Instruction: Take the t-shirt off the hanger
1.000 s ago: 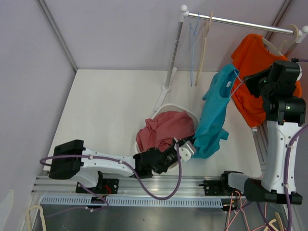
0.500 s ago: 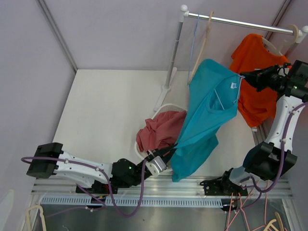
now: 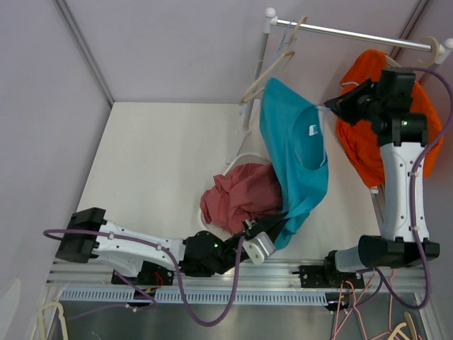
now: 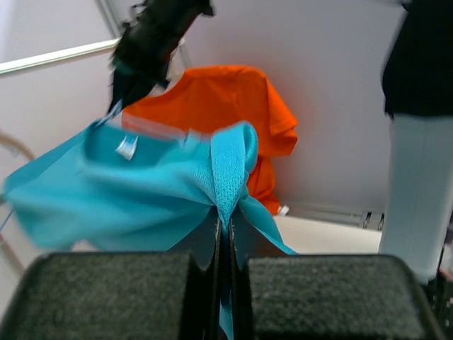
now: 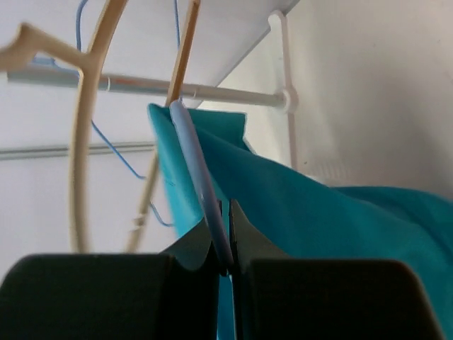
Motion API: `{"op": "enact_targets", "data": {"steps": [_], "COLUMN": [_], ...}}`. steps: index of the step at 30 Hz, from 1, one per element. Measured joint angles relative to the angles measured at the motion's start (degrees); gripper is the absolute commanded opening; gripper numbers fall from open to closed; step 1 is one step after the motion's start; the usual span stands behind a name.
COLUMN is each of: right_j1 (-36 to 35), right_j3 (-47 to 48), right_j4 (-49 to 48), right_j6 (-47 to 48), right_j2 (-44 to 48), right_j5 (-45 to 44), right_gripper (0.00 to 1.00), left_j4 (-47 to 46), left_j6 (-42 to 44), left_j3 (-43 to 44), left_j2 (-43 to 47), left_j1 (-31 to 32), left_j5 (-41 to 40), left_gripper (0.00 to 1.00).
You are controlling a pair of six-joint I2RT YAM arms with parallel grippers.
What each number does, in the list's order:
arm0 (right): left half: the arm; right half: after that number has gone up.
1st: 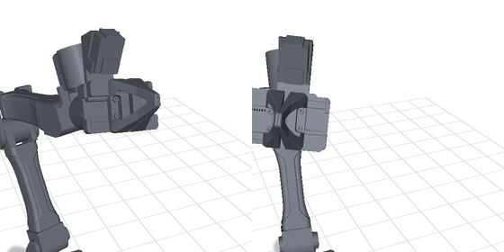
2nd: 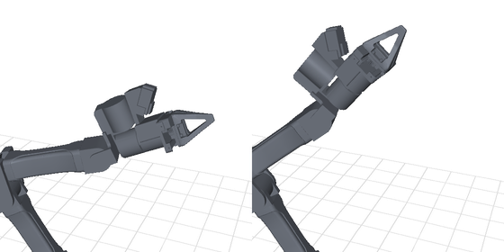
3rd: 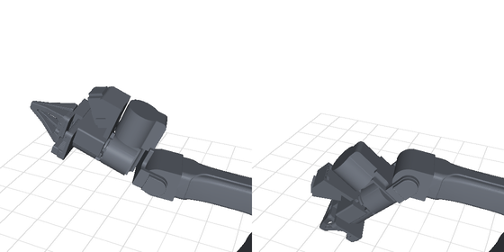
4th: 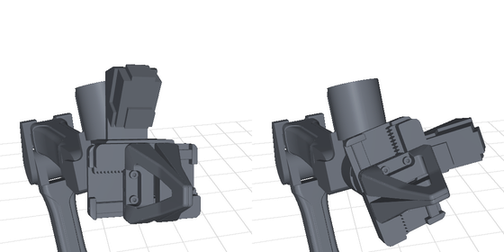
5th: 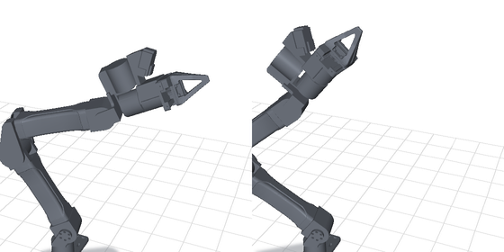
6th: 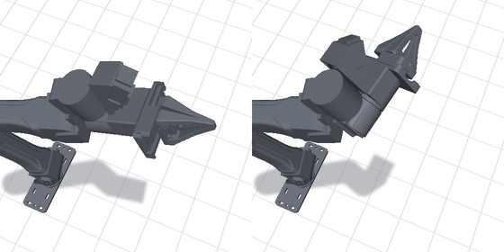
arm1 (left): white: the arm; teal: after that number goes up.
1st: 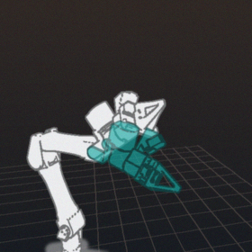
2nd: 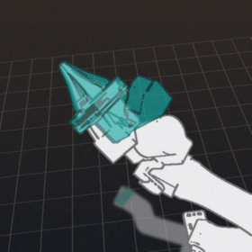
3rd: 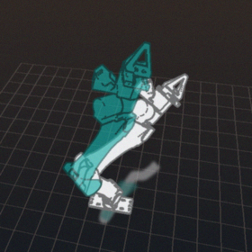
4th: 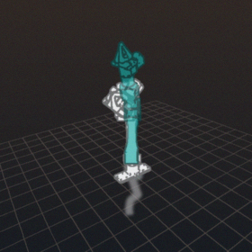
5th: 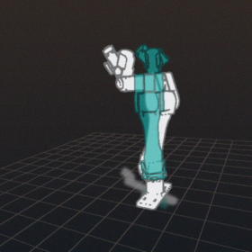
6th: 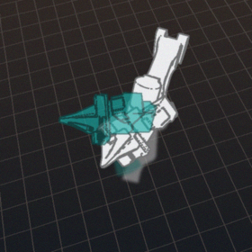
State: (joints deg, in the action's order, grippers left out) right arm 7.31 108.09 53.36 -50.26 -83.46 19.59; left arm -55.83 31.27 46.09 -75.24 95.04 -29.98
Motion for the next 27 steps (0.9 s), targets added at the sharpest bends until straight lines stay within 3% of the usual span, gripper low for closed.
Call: {"op": "enact_targets", "data": {"steps": [4, 8, 13, 18, 21, 27], "right_j1": [-12.96, -15.30, -14.71, -14.19, -9.55, 0.90], "right_j3": [0.02, 0.17, 3.82, 13.94, 20.37, 21.68], "right_j4": [2.71, 5.33, 9.57, 15.74, 18.91, 24.39], "right_j6": [1.77, 2.82, 2.43, 2.43, 2.54, 2.49], "right_j2": [4.63, 5.64, 2.10, -3.08, -5.18, -5.27], "right_j5": [-15.02, -23.52, -26.71, -26.95, -24.44, -18.14], "right_gripper": [0.00, 0.00, 0.00, 0.00, 0.00, 0.00], "left_j4": [3.61, 7.34, 11.52, 10.12, 9.81, 7.37], "left_j6": [0.68, -0.17, -3.72, -7.41, -9.68, -12.90], "left_j3": [9.51, 14.10, 17.18, 11.26, 6.40, 2.69], "left_j2": [-5.33, -8.07, -11.17, -11.32, -11.26, -11.43], "left_j1": [0.24, 0.28, 0.31, 0.31, 0.35, 1.75], "left_j5": [2.05, 5.88, 11.91, 18.29, 21.53, 23.10], "left_gripper": [0.00, 0.01, 0.01, 0.01, 0.00, 0.01]}}
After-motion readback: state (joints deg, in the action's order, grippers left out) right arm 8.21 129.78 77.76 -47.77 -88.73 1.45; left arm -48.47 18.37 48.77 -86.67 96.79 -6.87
